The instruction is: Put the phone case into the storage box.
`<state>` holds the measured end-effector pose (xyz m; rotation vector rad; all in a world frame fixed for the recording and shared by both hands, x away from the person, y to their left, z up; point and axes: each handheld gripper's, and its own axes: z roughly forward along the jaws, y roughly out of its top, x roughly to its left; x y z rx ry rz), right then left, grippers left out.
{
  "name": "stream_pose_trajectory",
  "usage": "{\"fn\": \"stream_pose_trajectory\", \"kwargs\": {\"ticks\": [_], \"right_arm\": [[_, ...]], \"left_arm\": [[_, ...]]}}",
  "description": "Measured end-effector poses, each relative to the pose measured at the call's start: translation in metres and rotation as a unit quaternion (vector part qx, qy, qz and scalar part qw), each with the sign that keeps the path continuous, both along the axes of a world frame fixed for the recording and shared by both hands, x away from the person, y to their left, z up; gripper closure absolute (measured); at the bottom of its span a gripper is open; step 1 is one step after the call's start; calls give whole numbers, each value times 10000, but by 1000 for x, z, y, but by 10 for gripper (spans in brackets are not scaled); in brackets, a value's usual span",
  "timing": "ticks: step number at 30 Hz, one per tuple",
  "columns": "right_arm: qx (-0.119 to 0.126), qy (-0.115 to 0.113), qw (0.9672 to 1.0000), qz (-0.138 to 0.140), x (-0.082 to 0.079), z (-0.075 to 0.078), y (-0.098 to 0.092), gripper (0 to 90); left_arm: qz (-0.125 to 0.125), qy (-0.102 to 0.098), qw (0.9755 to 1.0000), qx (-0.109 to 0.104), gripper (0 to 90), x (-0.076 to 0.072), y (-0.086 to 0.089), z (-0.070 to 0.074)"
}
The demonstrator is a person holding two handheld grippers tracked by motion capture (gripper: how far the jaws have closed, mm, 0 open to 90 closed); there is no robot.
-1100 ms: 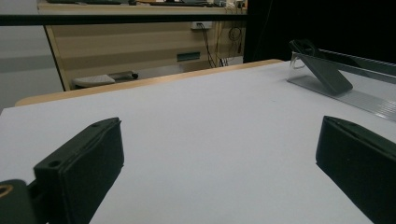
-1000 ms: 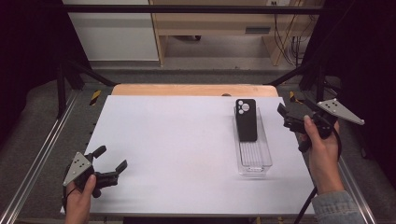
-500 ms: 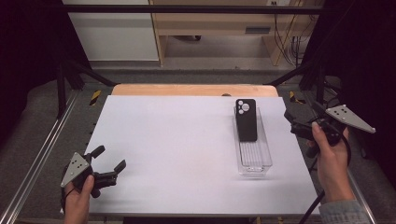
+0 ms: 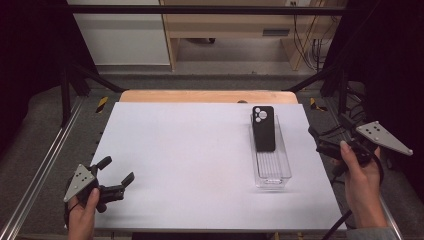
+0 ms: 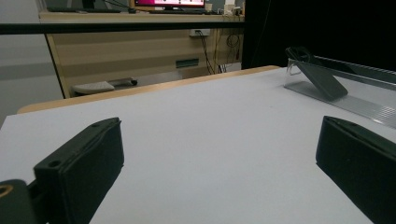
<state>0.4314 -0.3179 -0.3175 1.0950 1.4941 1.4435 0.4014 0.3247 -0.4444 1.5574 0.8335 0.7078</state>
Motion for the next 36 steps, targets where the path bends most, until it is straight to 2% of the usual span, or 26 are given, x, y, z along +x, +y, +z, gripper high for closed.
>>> {"fn": "stream_pose_trajectory", "kwargs": {"ticks": [12,21,36], "right_arm": [[-140,0,9999,-17,-15,-13,0,23],[-281,-135,9995,-42,-28,-21,-2,24],[-326,-37,9994,60,-37,-41,4,22]], "left_arm": [[-9,-28,10000,-6,10,-1,1,1],[-45,-43,10000,67,11,-1,-1,1],[-36,-55,9999,92,10,-2,-1,1]]}}
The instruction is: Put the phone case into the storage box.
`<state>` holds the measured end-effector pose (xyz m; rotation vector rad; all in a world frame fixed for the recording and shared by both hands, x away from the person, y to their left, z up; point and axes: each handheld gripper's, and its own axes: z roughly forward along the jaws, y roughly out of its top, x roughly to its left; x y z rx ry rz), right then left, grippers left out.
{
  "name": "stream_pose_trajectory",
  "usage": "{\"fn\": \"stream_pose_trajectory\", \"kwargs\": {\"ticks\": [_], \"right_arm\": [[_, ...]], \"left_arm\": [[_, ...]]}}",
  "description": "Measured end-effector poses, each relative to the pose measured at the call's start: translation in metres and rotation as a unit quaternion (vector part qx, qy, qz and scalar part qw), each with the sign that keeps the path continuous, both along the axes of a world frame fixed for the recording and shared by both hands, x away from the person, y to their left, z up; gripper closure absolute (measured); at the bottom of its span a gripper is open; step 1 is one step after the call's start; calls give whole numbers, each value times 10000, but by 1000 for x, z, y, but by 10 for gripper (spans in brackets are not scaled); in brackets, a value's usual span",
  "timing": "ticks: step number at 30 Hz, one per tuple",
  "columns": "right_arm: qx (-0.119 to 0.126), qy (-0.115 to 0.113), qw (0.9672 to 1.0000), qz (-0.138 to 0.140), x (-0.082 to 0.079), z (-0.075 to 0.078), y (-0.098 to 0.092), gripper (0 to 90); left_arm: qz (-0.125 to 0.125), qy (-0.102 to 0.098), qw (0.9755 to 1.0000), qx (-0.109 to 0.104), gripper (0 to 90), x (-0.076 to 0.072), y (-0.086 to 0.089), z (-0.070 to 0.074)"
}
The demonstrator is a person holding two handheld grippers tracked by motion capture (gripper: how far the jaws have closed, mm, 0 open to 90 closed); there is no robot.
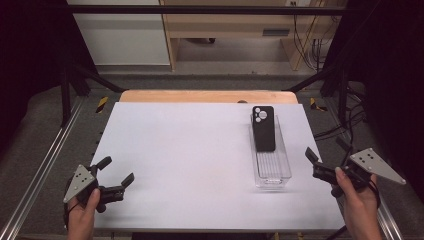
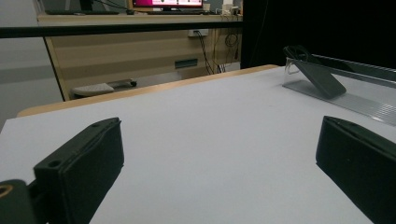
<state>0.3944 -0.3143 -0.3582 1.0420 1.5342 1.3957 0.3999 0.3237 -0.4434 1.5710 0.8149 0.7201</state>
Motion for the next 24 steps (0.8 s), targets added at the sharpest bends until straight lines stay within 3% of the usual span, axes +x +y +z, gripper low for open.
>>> {"fn": "stream_pose_trajectory", "kwargs": {"ticks": [24], "right_arm": [[86,123,9998,165,-22,-30,3,24]], "left_arm": [[-86,-46,10000,13,12,-1,-4,1]]}}
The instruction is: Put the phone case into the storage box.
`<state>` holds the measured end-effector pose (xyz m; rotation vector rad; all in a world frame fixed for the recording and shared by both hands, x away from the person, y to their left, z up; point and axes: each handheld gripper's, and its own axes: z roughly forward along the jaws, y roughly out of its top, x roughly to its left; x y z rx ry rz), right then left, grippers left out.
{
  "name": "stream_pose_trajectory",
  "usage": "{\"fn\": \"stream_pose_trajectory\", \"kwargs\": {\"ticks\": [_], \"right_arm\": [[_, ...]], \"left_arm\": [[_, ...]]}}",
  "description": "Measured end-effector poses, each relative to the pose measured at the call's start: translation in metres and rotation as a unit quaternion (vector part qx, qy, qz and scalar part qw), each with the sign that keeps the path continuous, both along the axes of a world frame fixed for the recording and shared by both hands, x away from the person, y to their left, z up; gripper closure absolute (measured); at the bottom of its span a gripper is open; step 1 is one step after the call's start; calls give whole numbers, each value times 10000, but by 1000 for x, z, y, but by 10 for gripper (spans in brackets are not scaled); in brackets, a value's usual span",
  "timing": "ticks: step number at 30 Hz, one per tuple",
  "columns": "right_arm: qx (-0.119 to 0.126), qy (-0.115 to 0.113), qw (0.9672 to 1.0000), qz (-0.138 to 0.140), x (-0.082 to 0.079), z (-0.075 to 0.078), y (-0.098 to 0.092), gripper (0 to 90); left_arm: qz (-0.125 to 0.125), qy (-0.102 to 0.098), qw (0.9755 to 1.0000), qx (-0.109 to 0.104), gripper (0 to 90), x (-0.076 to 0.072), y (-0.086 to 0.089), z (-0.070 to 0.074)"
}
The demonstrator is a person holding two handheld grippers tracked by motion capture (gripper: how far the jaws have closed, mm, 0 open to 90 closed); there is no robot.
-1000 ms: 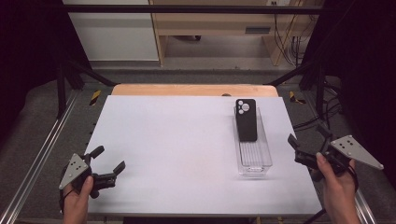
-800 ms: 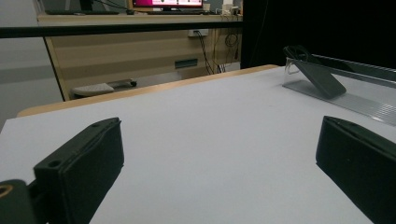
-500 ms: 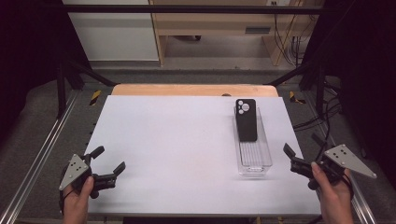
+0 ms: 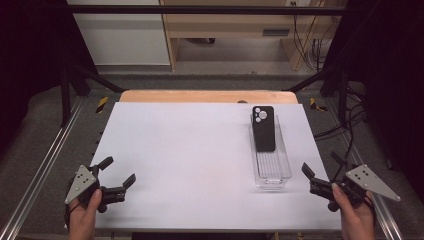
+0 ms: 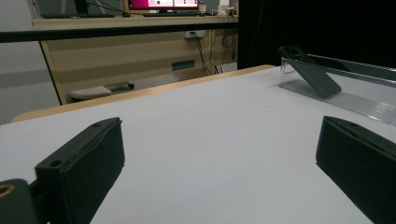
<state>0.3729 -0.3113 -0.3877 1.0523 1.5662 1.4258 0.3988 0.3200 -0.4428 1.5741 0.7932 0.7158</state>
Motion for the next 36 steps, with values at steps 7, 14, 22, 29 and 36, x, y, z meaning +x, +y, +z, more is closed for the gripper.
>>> {"fn": "stream_pose_trajectory", "kwargs": {"ticks": [7,14,22,29,36], "right_arm": [[5,52,10000,51,-1,-5,5,23],[49,99,9999,97,0,-11,12,23],[160,128,9996,195,2,-19,25,24],[188,106,9992,331,4,-20,39,24],[168,96,9992,352,7,-25,47,24]], "left_arm": [[-17,-1,10000,2,12,0,0,0],[-18,-3,10000,-31,12,0,1,1],[22,-11,9999,-118,12,-2,4,3],[-30,3,9999,-96,12,-6,3,2],[-40,22,10000,-73,11,-8,3,2]]}}
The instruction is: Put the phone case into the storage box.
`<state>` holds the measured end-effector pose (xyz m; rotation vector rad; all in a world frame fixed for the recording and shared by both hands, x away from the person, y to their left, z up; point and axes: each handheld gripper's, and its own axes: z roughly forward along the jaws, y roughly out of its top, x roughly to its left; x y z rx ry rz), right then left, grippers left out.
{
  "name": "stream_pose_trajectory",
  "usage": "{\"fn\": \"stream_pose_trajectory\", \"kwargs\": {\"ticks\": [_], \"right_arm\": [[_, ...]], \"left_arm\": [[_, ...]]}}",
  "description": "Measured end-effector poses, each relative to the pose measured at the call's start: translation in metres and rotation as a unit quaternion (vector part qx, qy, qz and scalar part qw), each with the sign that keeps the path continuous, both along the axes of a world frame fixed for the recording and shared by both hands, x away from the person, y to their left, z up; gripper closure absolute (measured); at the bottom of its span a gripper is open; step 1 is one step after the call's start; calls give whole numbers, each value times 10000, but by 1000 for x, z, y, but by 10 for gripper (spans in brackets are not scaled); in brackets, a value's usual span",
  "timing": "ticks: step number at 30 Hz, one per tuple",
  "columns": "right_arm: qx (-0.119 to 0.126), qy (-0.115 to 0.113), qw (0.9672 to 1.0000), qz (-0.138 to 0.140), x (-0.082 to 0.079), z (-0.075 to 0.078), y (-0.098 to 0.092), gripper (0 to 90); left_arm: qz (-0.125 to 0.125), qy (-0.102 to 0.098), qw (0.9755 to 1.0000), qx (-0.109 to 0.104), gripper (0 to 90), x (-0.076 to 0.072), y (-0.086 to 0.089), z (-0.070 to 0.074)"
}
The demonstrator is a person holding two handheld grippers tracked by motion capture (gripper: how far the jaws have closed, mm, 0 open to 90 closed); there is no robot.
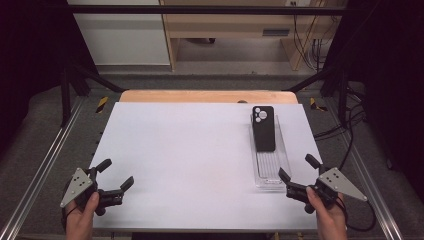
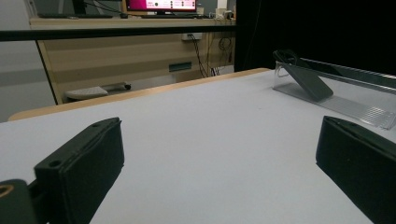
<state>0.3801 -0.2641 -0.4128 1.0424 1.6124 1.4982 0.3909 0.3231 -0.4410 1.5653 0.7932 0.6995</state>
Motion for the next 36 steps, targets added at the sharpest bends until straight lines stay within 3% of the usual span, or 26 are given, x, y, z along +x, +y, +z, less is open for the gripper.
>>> {"fn": "stream_pose_trajectory", "kwargs": {"ticks": [22,36], "right_arm": [[-25,-33,9998,206,12,-9,23,23],[3,21,9993,363,21,-16,36,23]], "left_arm": [[-105,5,9999,43,11,0,-3,0],[-302,4,9995,-89,11,0,-8,0]]}}
